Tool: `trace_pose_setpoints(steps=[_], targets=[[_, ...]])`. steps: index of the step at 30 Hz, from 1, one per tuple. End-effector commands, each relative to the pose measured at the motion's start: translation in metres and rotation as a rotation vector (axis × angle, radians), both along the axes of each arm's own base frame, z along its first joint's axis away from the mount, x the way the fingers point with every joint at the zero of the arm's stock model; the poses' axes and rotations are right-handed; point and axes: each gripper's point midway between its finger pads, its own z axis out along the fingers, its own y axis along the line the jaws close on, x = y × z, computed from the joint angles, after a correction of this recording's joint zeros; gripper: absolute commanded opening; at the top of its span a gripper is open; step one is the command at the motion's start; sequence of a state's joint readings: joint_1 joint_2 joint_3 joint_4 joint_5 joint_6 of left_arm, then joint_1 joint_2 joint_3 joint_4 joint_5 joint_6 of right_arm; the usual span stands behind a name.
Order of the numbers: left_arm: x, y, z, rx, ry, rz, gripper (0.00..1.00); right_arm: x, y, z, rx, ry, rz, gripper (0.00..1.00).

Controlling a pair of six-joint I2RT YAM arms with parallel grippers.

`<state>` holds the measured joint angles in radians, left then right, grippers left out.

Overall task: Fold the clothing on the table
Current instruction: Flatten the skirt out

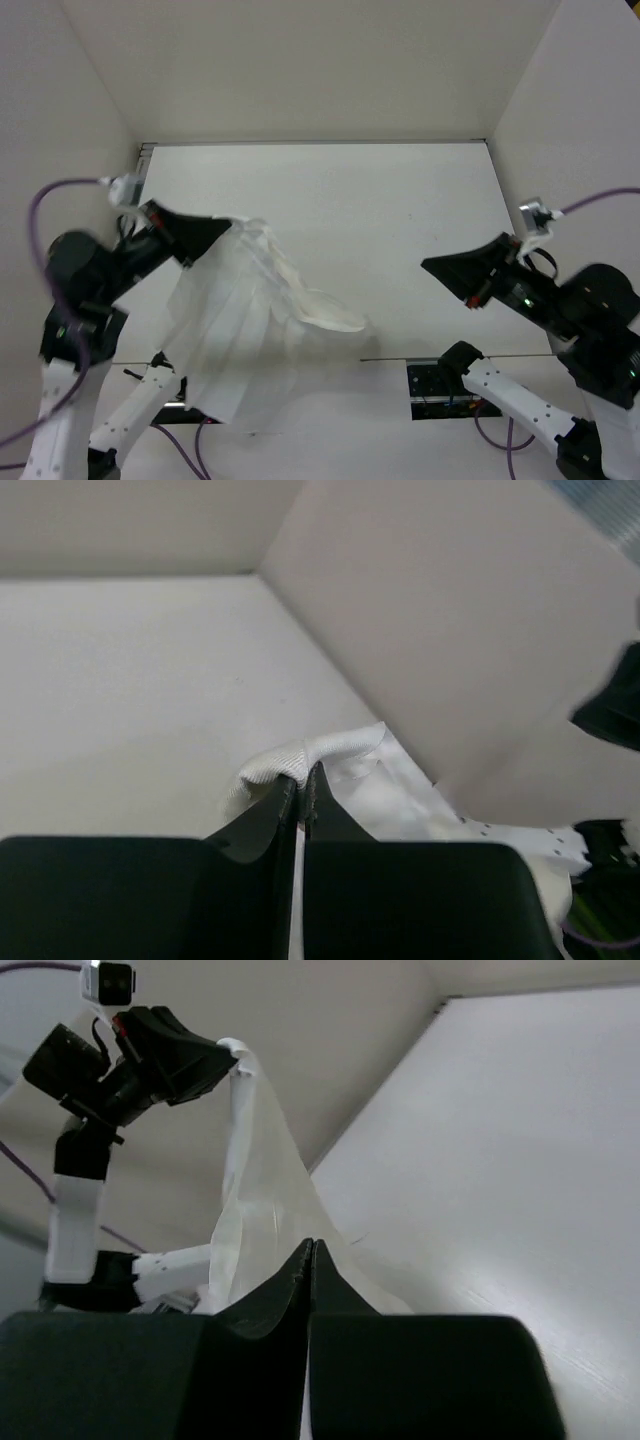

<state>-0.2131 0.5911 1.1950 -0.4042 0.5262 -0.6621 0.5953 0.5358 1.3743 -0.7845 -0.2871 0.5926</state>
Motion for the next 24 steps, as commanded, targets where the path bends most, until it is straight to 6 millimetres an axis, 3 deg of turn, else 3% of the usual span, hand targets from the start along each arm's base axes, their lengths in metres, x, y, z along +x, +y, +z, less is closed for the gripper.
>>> trace_pose_setpoints(steps=[1, 2, 4, 5, 7, 8, 9, 11, 12, 16, 17, 18, 22, 23, 24], targets=[[0.12, 0.002, -0.081, 0.056, 0.283, 0.18, 0.0, 0.098, 0.02, -0.028, -0.04, 0.123, -0.278, 0.0], [0.156, -0.006, -0.112, 0.079, 0.356, 0.18, 0.0, 0.112, 0.021, -0.031, -0.064, 0.115, -0.321, 0.0], [0.187, -0.012, -0.142, 0.087, 0.453, 0.176, 0.0, 0.14, 0.022, -0.047, -0.126, 0.144, -0.414, 0.0], [0.211, -0.024, -0.164, 0.11, 0.51, 0.128, 0.0, 0.166, 0.027, -0.068, -0.213, 0.174, -0.472, 0.0], [0.235, -0.024, -0.183, 0.137, 0.553, 0.133, 0.0, 0.19, 0.031, -0.08, -0.266, 0.2, -0.511, 0.01], [0.248, -0.027, -0.203, 0.149, 0.599, 0.133, 0.0, 0.207, 0.038, -0.105, -0.341, 0.254, -0.511, 0.03], [0.258, -0.024, -0.2, 0.155, 0.584, 0.14, 0.0, 0.219, 0.029, -0.117, -0.364, 0.296, -0.536, 0.12], [0.274, -0.019, -0.214, 0.183, 0.598, 0.157, 0.0, 0.232, 0.032, -0.14, -0.39, 0.372, -0.491, 0.15], [0.277, -0.019, -0.216, 0.192, 0.601, 0.155, 0.0, 0.24, 0.021, -0.138, -0.378, 0.371, -0.502, 0.18], [0.299, -0.012, -0.223, 0.21, 0.612, 0.178, 0.0, 0.246, 0.014, -0.163, -0.377, 0.413, -0.434, 0.36], [0.303, -0.008, -0.223, 0.207, 0.612, 0.187, 0.0, 0.245, 0.019, -0.168, -0.392, 0.415, -0.397, 0.36], [0.304, -0.009, -0.219, 0.202, 0.603, 0.178, 0.0, 0.241, 0.028, -0.178, -0.413, 0.438, -0.328, 0.36], [0.318, 0.001, -0.235, 0.201, 0.642, 0.215, 0.0, 0.242, 0.067, -0.247, -0.601, 0.562, -0.165, 0.38], [0.323, 0.004, -0.246, 0.191, 0.676, 0.226, 0.0, 0.232, 0.089, -0.258, -0.655, 0.559, -0.108, 0.43], [0.328, 0.004, -0.251, 0.193, 0.684, 0.226, 0.0, 0.234, 0.102, -0.258, -0.684, 0.533, -0.091, 0.45]])
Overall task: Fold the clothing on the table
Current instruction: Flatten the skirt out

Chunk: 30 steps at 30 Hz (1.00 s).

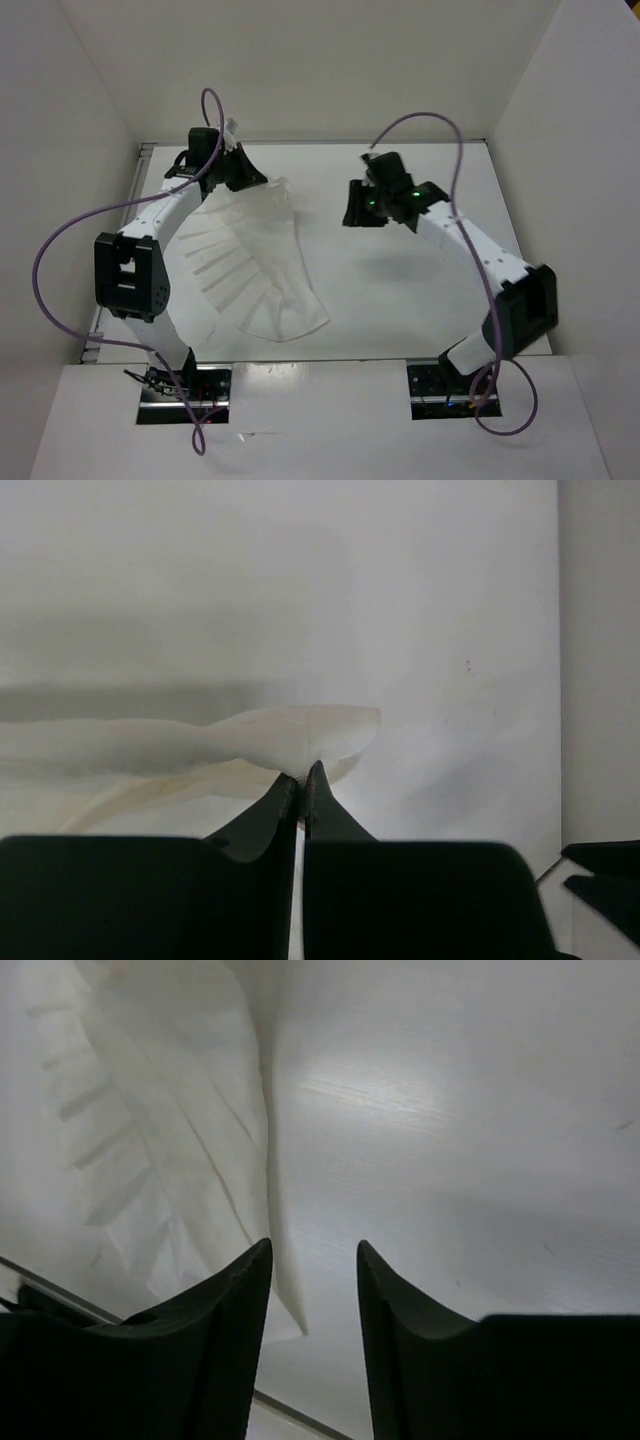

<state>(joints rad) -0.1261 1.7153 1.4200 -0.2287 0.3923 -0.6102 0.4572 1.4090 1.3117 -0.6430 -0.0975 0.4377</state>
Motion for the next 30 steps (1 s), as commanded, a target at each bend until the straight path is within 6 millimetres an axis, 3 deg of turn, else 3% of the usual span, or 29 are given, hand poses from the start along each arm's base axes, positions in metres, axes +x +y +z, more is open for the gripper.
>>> trace_pose_setpoints(steps=[1, 2, 4, 5, 6, 7, 8, 10, 11, 14, 15, 16, 17, 18, 19, 21, 23, 30], targets=[[0.026, 0.003, -0.023, 0.0, 0.036, 0.005, 0.0, -0.009, 0.057, -0.046, -0.116, 0.077, 0.209, 0.46], [0.029, 0.001, -0.026, -0.006, 0.05, -0.006, 0.0, -0.016, 0.077, -0.053, -0.143, 0.073, 0.272, 0.49], [0.037, -0.002, -0.04, -0.015, 0.079, -0.009, 0.0, -0.006, 0.1, -0.05, -0.16, 0.043, 0.308, 0.5], [0.042, -0.004, -0.037, -0.022, 0.069, -0.016, 0.0, -0.006, 0.113, -0.069, -0.188, 0.072, 0.34, 0.5], [0.044, -0.009, -0.038, -0.021, 0.069, -0.025, 0.0, 0.002, 0.126, -0.06, -0.183, 0.037, 0.363, 0.5], [0.044, -0.009, -0.05, -0.018, 0.098, -0.025, 0.0, 0.005, 0.133, -0.062, -0.187, 0.03, 0.379, 0.5], [0.047, -0.009, -0.044, -0.02, 0.085, -0.025, 0.0, 0.009, 0.14, -0.073, -0.212, 0.037, 0.388, 0.51], [0.047, -0.01, -0.049, -0.025, 0.099, -0.02, 0.0, 0.02, 0.154, -0.063, -0.211, -0.011, 0.403, 0.51], [0.047, -0.01, -0.049, -0.025, 0.099, -0.02, 0.0, 0.025, 0.158, -0.074, -0.225, 0.001, 0.411, 0.52], [0.048, -0.005, -0.049, -0.026, 0.099, -0.011, 0.0, 0.038, 0.175, -0.067, -0.222, -0.046, 0.439, 0.52], [0.049, -0.005, -0.054, -0.024, 0.109, -0.011, 0.0, 0.041, 0.194, -0.071, -0.235, -0.064, 0.48, 0.54], [0.049, -0.002, -0.053, -0.031, 0.11, -0.01, 0.0, 0.045, 0.198, -0.072, -0.232, -0.069, 0.48, 0.54], [0.05, -0.002, -0.06, -0.03, 0.122, -0.01, 0.0, 0.048, 0.209, -0.062, -0.224, -0.101, 0.497, 0.54], [0.049, -0.003, -0.067, -0.035, 0.138, -0.018, 0.0, 0.053, 0.213, -0.072, -0.235, -0.095, 0.505, 0.54], [0.051, 0.001, -0.067, -0.036, 0.138, -0.009, 0.0, 0.057, 0.22, -0.062, -0.22, -0.117, 0.519, 0.54], [0.051, 0.001, -0.076, -0.04, 0.162, -0.004, 0.0, 0.058, 0.232, -0.07, -0.216, -0.119, 0.544, 0.54], [0.054, 0.007, -0.075, -0.048, 0.158, 0.013, 0.0, 0.061, 0.24, -0.063, -0.193, -0.131, 0.556, 0.54], [0.056, 0.029, -0.084, -0.056, 0.18, 0.062, 0.0, 0.038, 0.271, -0.102, -0.187, -0.062, 0.66, 0.54]])
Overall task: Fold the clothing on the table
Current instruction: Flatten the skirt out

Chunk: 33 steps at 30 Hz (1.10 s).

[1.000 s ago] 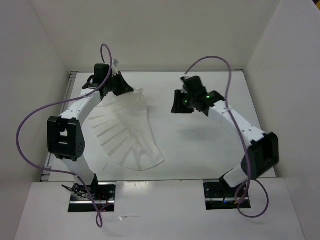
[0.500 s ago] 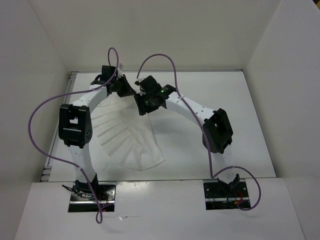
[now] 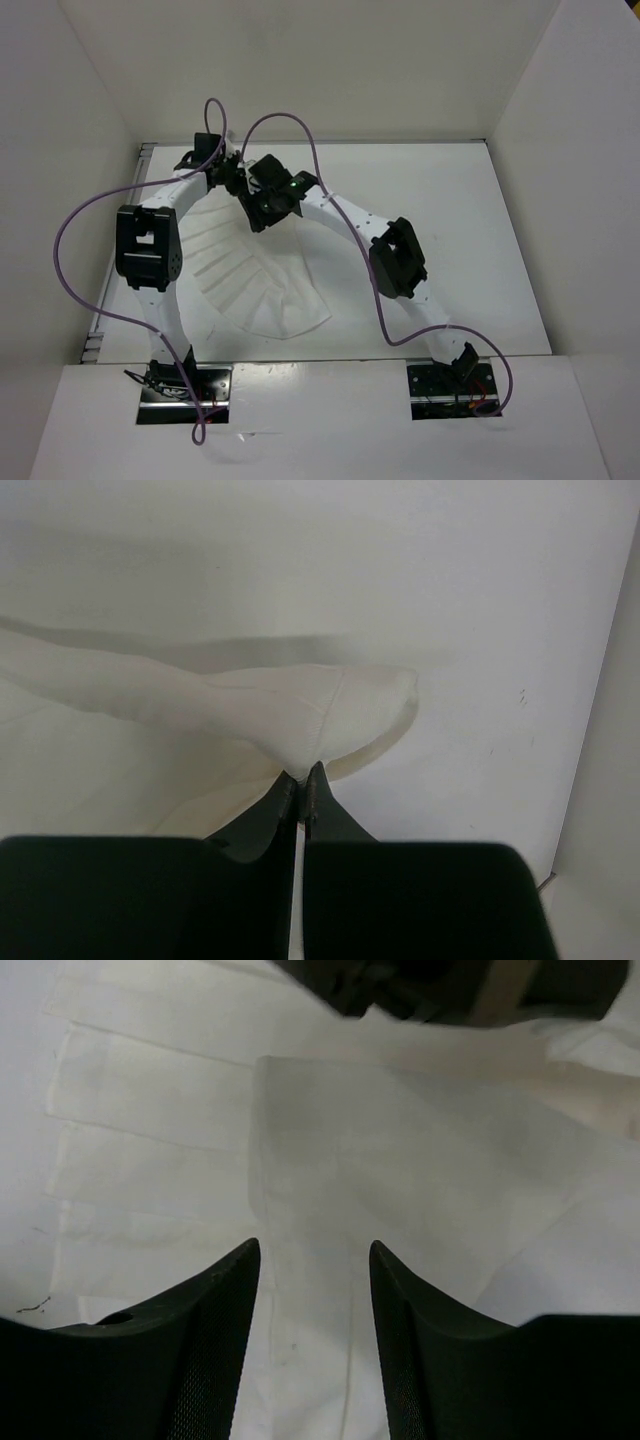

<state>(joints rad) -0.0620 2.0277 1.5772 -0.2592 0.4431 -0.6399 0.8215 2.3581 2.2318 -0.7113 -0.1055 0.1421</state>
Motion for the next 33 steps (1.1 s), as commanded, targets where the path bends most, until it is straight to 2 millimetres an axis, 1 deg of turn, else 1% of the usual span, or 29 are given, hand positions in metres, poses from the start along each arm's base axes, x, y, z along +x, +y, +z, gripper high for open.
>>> trace_pose_setpoints(steps=[1, 2, 3, 4, 6, 7, 8, 9, 10, 11, 12, 13, 14, 15, 16, 17, 18, 19, 22, 23, 24, 25, 27, 28, 29, 30, 31, 32, 33], targets=[[0.01, 0.016, 0.003, -0.019, -0.023, 0.034, 0.0, -0.025, 0.029, -0.005, 0.015, 0.024, 0.103, 0.54], [0.011, 0.02, 0.003, -0.019, -0.023, 0.043, 0.0, -0.033, 0.034, -0.01, 0.016, 0.041, 0.114, 0.54], [0.011, 0.021, 0.003, -0.019, -0.023, 0.043, 0.0, -0.032, 0.035, -0.013, 0.015, 0.042, 0.114, 0.54], [0.012, 0.025, 0.003, -0.019, -0.023, 0.052, 0.0, -0.041, 0.039, -0.013, 0.018, 0.062, 0.127, 0.54], [0.013, 0.031, 0.003, -0.019, -0.023, 0.063, 0.0, -0.049, 0.044, -0.028, 0.005, 0.09, 0.138, 0.54], [0.011, 0.031, 0.0, -0.019, -0.014, 0.063, 0.0, -0.058, 0.043, -0.039, -0.018, 0.111, 0.147, 0.54], [0.01, 0.029, 0.0, -0.026, -0.014, 0.055, 0.0, -0.06, 0.039, -0.048, -0.038, 0.12, 0.141, 0.54], [0.012, 0.035, 0.0, -0.026, -0.014, 0.066, 0.0, -0.059, 0.037, -0.049, -0.041, 0.117, 0.126, 0.52], [0.011, 0.034, 0.001, -0.032, -0.014, 0.059, 0.0, -0.063, 0.029, -0.063, -0.07, 0.139, 0.11, 0.51], [0.01, 0.034, 0.003, -0.033, -0.023, 0.059, 0.0, -0.064, 0.025, -0.067, -0.082, 0.136, 0.101, 0.48], [0.01, 0.037, 0.004, -0.039, -0.023, 0.062, 0.0, -0.054, 0.018, -0.062, -0.08, 0.109, 0.063, 0.36], [0.008, 0.037, 0.001, -0.039, -0.014, 0.062, 0.0, -0.054, 0.002, -0.077, -0.119, 0.128, 0.022, 0.25], [0.01, 0.037, 0.008, -0.039, -0.035, 0.062, 0.0, -0.048, -0.009, -0.08, -0.134, 0.121, -0.02, 0.16], [0.006, 0.036, 0.004, -0.046, -0.023, 0.054, 0.0, -0.038, -0.022, -0.069, -0.131, 0.088, -0.069, 0.08], [0.004, 0.035, 0.004, -0.046, -0.026, 0.054, 0.0, -0.026, -0.046, -0.08, -0.139, 0.108, -0.138, 0.0], [0.002, 0.035, 0.0, -0.046, -0.017, 0.054, 0.0, -0.021, -0.06, -0.08, -0.141, 0.12, -0.172, 0.0], [0.0, 0.034, 0.004, -0.054, -0.029, 0.045, 0.0, -0.017, -0.076, -0.077, -0.139, 0.129, -0.206, 0.0], [-0.002, 0.034, 0.001, -0.054, -0.02, 0.045, 0.0, -0.002, -0.101, -0.076, -0.14, 0.137, -0.26, 0.0], [-0.015, 0.027, -0.005, -0.092, -0.004, 0.022, 0.0, 0.011, -0.15, -0.077, -0.191, 0.126, -0.365, 0.0], [-0.022, 0.025, -0.008, -0.107, 0.004, 0.022, 0.0, 0.02, -0.17, -0.081, -0.205, 0.132, -0.393, 0.0], [-0.027, 0.024, -0.007, -0.114, 0.008, 0.015, 0.0, 0.028, -0.18, -0.077, -0.208, 0.117, -0.423, 0.0], [-0.03, 0.018, -0.003, -0.121, -0.002, -0.002, 0.0, 0.038, -0.201, -0.078, -0.248, 0.096, -0.472, 0.0], [-0.043, 0.003, -0.009, -0.127, 0.023, -0.037, 0.0, 0.056, -0.219, -0.071, -0.282, 0.05, -0.523, 0.0], [-0.044, 0.002, -0.005, -0.133, 0.014, -0.044, 0.0, 0.062, -0.226, -0.064, -0.291, 0.034, -0.536, 0.01], [-0.049, -0.005, -0.009, -0.133, 0.029, -0.058, 0.0, 0.067, -0.227, -0.054, -0.281, 0.036, -0.541, 0.05], [-0.051, -0.01, -0.009, -0.133, 0.03, -0.069, 0.0, 0.068, -0.229, -0.049, -0.275, 0.043, -0.544, 0.12], [-0.051, -0.01, -0.014, -0.133, 0.04, -0.069, 0.0, 0.066, -0.224, -0.039, -0.252, 0.047, -0.52, 0.22], [-0.047, -0.01, -0.013, -0.133, 0.036, -0.069, 0.0, 0.064, -0.222, -0.02, -0.217, 0.034, -0.51, 0.36], [-0.045, -0.01, -0.01, -0.133, 0.027, -0.069, 0.0, 0.06, -0.213, -0.009, -0.188, 0.027, -0.487, 0.43]])
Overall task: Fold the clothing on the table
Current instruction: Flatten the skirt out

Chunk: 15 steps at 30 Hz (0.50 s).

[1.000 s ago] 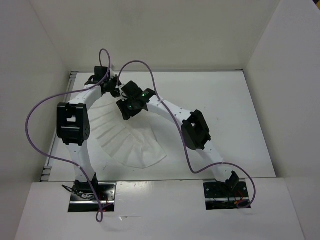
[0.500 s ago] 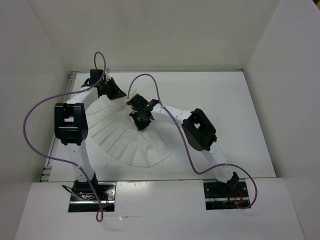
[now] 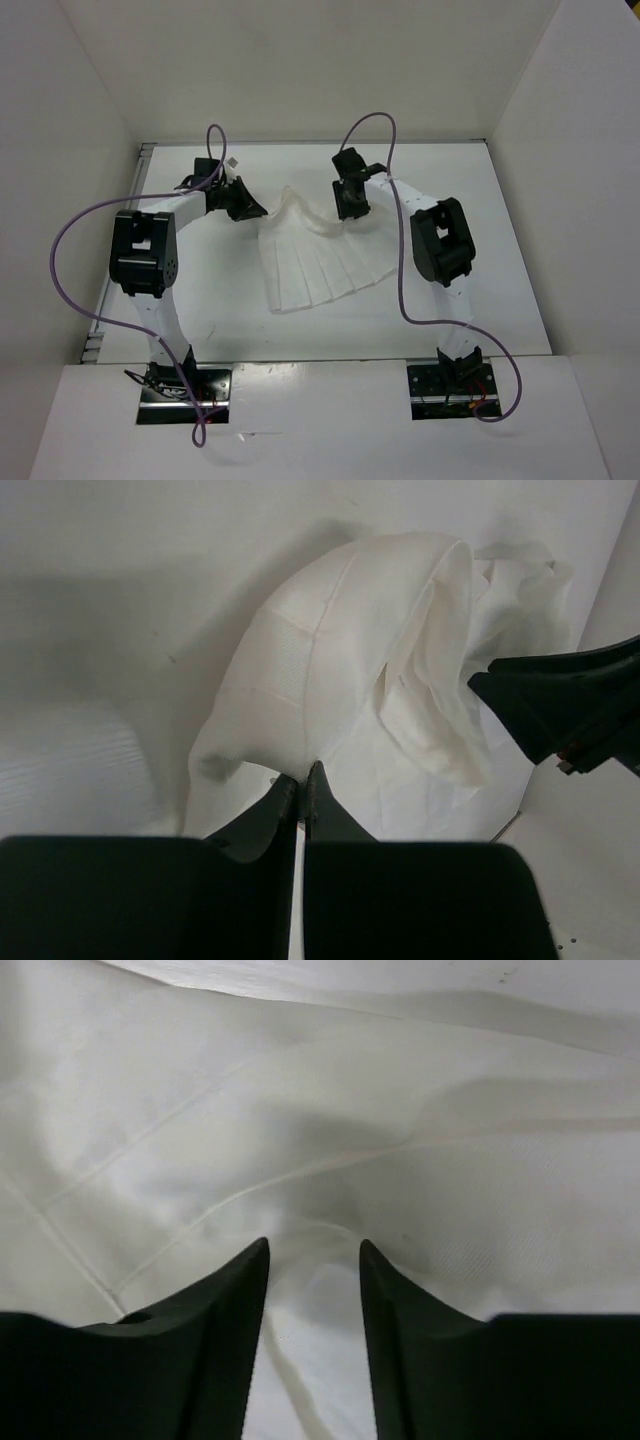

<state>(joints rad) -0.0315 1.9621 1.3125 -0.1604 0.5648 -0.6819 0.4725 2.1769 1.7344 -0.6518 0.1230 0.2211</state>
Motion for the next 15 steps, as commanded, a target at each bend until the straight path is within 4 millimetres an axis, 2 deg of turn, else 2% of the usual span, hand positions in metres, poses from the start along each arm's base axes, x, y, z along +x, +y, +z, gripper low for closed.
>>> trace_pose_setpoints(steps=[1, 2, 8, 10, 11, 14, 15], targets=[[0.01, -0.01, 0.027, -0.029, -0.085, -0.036, 0.0, -0.004, 0.026, 0.079, 0.083, -0.113, 0.074, 0.5], [0.013, -0.01, 0.026, -0.024, -0.092, -0.042, 0.0, -0.009, 0.03, 0.094, 0.122, -0.113, 0.081, 0.59], [0.016, -0.01, 0.03, -0.024, -0.103, -0.042, 0.0, -0.019, 0.038, 0.123, 0.208, -0.086, 0.013, 0.61], [0.013, -0.01, 0.031, -0.024, -0.102, -0.042, 0.0, -0.012, 0.023, 0.132, 0.261, -0.054, -0.112, 0.61], [0.007, -0.009, 0.022, -0.024, -0.078, -0.041, 0.0, -0.009, 0.019, 0.13, 0.281, -0.031, -0.161, 0.61], [-0.003, -0.014, 0.028, -0.024, -0.084, -0.052, 0.0, -0.013, 0.016, 0.126, 0.428, 0.089, -0.272, 0.58], [-0.009, -0.013, 0.028, -0.024, -0.079, -0.052, 0.0, -0.02, 0.018, 0.115, 0.465, 0.145, -0.284, 0.56]])
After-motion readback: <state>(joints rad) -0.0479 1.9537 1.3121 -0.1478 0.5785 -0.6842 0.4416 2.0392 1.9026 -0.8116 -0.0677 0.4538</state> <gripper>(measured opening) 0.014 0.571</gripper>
